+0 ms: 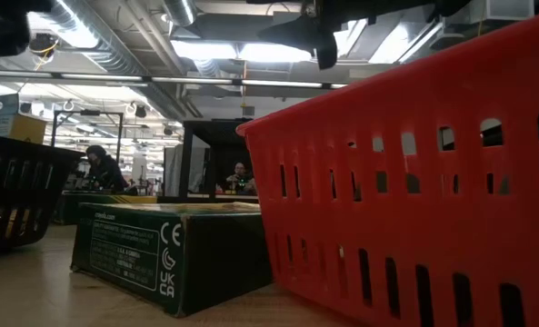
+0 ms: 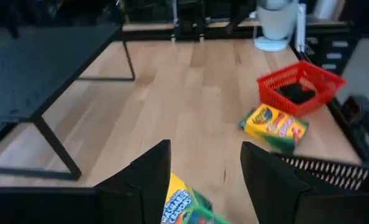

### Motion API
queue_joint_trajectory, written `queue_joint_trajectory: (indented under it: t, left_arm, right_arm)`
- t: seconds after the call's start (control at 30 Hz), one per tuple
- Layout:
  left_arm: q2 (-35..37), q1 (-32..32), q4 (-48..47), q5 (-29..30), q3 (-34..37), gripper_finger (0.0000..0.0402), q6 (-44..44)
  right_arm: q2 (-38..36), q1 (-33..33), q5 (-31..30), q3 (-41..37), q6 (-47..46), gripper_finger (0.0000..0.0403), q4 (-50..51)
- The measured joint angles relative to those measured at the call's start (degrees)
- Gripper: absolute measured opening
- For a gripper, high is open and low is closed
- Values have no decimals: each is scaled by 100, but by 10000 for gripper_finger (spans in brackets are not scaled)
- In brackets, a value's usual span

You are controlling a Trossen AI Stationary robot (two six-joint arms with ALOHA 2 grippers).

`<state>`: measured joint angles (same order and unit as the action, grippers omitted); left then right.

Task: Pick & Place Office Desk Supplies
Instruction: Put the yellow crayon box into the green bin

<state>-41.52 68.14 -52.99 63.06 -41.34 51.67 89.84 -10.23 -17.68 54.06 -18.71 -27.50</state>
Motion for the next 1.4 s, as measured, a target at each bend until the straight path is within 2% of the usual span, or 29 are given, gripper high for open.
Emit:
queue_joint_trajectory:
  t: [0.1,0.2,0.27,0.4,0.47,0.57,0.7,0.77,0.87,1.03,1.13,1.2,1.33,1.4]
  left_arm:
    - [-127,-691,760,-624,-107,187,-772]
    - [-359,-1628,1951,-1575,-114,187,-1744]
    - [-573,-2328,2526,-2172,-116,187,-2057]
    - [-1314,-3513,3191,-3230,-114,186,-2546]
    - [-1802,-4005,3475,-3477,-111,183,-2802]
    - [-2383,-4467,4126,-3386,-105,173,-3247]
    - [-2667,-4820,4929,-3556,-109,158,-3958]
    - [-2658,-4941,5032,-3672,-112,149,-4151]
    - [-2653,-5005,4801,-3532,-114,132,-4285]
    - [-2698,-4856,4685,-2812,-109,75,-4522]
    - [-2677,-4805,4605,-2676,-111,29,-4596]
    - [-2691,-4804,4393,-2718,-112,8,-4317]
    - [-2809,-4805,3352,-2700,-109,2,-3711]
    - [-2870,-4851,2819,-2886,-109,1,-3441]
  right_arm:
    - [-2,-1,-271,0,202,268,-5]
    - [-2,7,-312,0,302,268,-11]
    - [-2,16,-301,0,311,268,-9]
    - [-2,15,-246,0,308,268,25]
    - [-3,16,-254,0,306,268,79]
    - [-6,15,-603,2,265,268,558]
    - [-6,60,-1131,2,500,268,831]
    - [-6,91,-1125,2,636,268,724]
    - [-6,134,-955,2,720,268,584]
    - [-6,160,-452,2,743,253,606]
    - [-6,156,-125,2,829,228,659]
    - [-6,154,14,2,806,205,858]
    - [-4,156,60,2,583,133,1522]
    - [-4,154,60,2,554,87,1675]
